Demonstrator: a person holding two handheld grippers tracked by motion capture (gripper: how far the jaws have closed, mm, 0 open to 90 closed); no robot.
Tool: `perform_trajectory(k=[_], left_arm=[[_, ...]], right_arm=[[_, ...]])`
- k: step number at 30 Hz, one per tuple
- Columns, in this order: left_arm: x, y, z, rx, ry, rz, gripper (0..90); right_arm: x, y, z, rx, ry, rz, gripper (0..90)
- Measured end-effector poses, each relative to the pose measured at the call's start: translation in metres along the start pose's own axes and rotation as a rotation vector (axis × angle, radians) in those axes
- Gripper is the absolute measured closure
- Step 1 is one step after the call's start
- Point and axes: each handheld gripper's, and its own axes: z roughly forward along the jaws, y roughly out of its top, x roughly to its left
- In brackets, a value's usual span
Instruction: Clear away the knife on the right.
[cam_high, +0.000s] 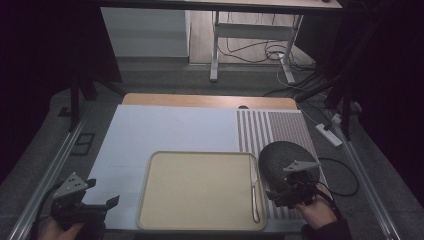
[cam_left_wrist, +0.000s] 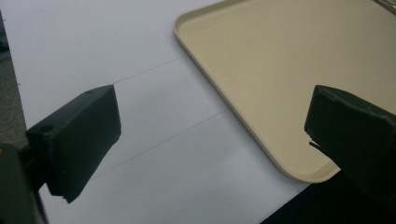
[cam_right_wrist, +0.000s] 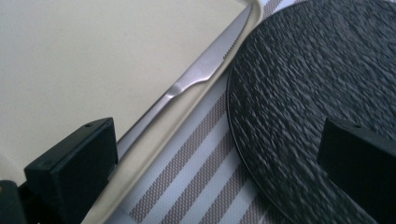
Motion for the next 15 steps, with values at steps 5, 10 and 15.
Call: perform_trajectory(k=[5,10,15], left_arm=[[0.0,0.0,0.0,0.0,-0.001,0.0,3.4],[0.0,0.0,0.0,0.0,-0.001,0.0,3.4],[0.0,0.0,0.0,0.0,-0.003,0.001,3.4]], right_arm=[[-0.002,-0.004,-0.008,-0.034,-0.007,0.018,0.0],[-0.003,-0.008,-0.015,-0.048,-0.014,0.023,0.0],[-0.004,-0.011,-0.019,-0.042,-0.021,0.028,0.0]])
